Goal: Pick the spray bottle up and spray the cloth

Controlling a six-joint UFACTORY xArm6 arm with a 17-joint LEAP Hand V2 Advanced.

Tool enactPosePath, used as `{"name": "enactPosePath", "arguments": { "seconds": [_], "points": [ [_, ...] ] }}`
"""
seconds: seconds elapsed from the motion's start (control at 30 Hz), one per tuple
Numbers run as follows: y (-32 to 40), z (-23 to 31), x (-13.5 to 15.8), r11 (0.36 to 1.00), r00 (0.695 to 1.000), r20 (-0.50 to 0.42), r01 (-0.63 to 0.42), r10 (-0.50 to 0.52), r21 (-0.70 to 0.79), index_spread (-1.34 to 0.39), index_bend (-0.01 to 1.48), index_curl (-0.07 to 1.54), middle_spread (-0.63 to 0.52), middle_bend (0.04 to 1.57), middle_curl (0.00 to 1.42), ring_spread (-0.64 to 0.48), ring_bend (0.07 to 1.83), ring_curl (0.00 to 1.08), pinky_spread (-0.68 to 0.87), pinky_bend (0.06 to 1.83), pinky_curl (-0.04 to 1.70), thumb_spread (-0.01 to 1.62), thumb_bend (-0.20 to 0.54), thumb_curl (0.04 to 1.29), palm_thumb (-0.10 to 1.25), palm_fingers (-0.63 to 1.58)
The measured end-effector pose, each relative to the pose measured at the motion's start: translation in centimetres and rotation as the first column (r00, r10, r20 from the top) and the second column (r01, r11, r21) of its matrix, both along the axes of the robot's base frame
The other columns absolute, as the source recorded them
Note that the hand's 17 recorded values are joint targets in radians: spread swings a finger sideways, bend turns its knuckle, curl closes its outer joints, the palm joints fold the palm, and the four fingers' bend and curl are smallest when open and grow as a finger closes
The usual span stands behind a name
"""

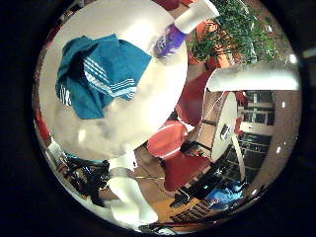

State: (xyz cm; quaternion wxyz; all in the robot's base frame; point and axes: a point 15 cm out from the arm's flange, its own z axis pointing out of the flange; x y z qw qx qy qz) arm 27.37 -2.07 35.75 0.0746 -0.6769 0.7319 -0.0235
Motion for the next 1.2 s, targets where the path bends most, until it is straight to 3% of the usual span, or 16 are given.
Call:
{"name": "enactPosePath", "arguments": {
  "seconds": [0.17,0.33,0.57,0.8,0.97,1.2],
  "points": [
    [-4.0,1.1,-0.5,0.994,0.993,0.059,0.099,-0.102,0.055,-0.25,0.15,0.33,0.08,0.27,0.37,0.2,0.47,0.25,0.4,0.34,0.54,1.11,-0.025,0.26,0.46,0.22],
    [-8.7,2.0,-0.9,0.963,0.961,0.156,0.2,-0.228,0.179,-0.22,0.15,0.3,0.1,0.27,0.36,0.2,0.48,0.24,0.41,0.37,0.5,1.1,-0.023,0.26,0.44,0.22],
    [-14.4,0.3,-1.9,0.88,0.873,0.271,0.292,-0.405,0.375,-0.2,0.15,0.28,0.14,0.26,0.35,0.21,0.49,0.24,0.41,0.41,0.46,1.1,-0.018,0.27,0.46,0.2],
    [-19.6,-2.9,-3.8,0.804,0.787,0.311,0.355,-0.532,0.477,-0.15,0.15,0.26,0.19,0.27,0.35,0.23,0.49,0.24,0.42,0.46,0.41,1.1,-0.018,0.28,0.51,0.16],
    [-22.9,-5.9,-3.3,0.74,0.711,0.334,0.386,-0.619,0.551,-0.13,0.14,0.25,0.18,0.31,0.36,0.22,0.53,0.25,0.41,0.46,0.38,1.09,-0.019,0.29,0.55,0.18],
    [-24.5,-8.7,-1.2,0.66,0.67,0.305,0.37,-0.677,0.653,-0.13,0.15,0.26,0.14,0.34,0.37,0.21,0.57,0.26,0.39,0.46,0.35,1.09,-0.021,0.3,0.58,0.2]
  ]
}}
